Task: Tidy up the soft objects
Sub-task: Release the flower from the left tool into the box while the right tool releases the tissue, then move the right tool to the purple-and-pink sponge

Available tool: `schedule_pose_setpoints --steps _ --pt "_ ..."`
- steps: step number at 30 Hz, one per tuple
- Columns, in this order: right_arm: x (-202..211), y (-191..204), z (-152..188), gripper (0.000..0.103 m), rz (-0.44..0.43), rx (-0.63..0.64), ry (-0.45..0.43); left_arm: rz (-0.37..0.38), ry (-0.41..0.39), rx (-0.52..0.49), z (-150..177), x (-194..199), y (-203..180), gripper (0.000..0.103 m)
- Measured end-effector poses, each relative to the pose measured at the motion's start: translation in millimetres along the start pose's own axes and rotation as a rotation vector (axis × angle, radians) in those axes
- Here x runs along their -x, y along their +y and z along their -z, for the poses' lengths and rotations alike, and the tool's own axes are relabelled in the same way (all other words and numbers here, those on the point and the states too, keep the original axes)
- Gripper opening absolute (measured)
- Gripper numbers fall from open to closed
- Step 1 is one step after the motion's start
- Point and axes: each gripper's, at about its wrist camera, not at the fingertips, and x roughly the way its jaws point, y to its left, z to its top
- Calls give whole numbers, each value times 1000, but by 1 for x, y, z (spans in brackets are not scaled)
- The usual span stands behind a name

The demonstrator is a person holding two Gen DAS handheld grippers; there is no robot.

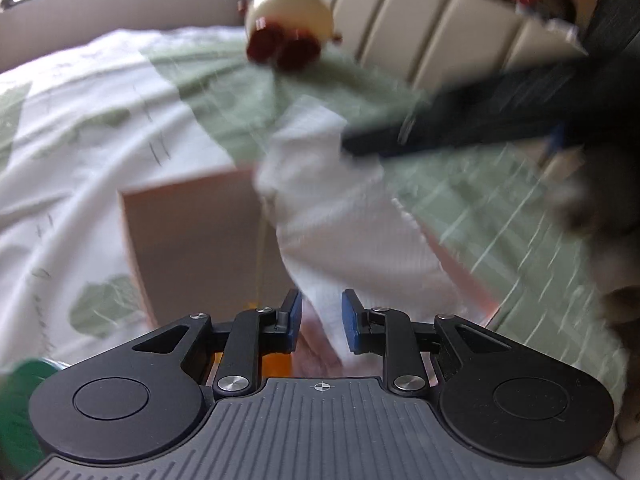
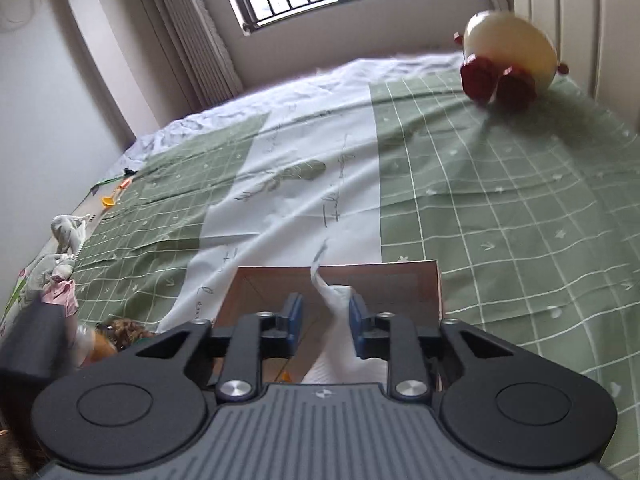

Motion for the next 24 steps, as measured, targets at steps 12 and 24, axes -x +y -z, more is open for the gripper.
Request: schedule_pose_setpoints --steps 12,24 --pt "45 -6 38 43 37 -59 -57 -101 -195 112 34 108 11 27" --pt "63 81 138 66 134 234 -203 -311 -301 430 169 223 114 27"
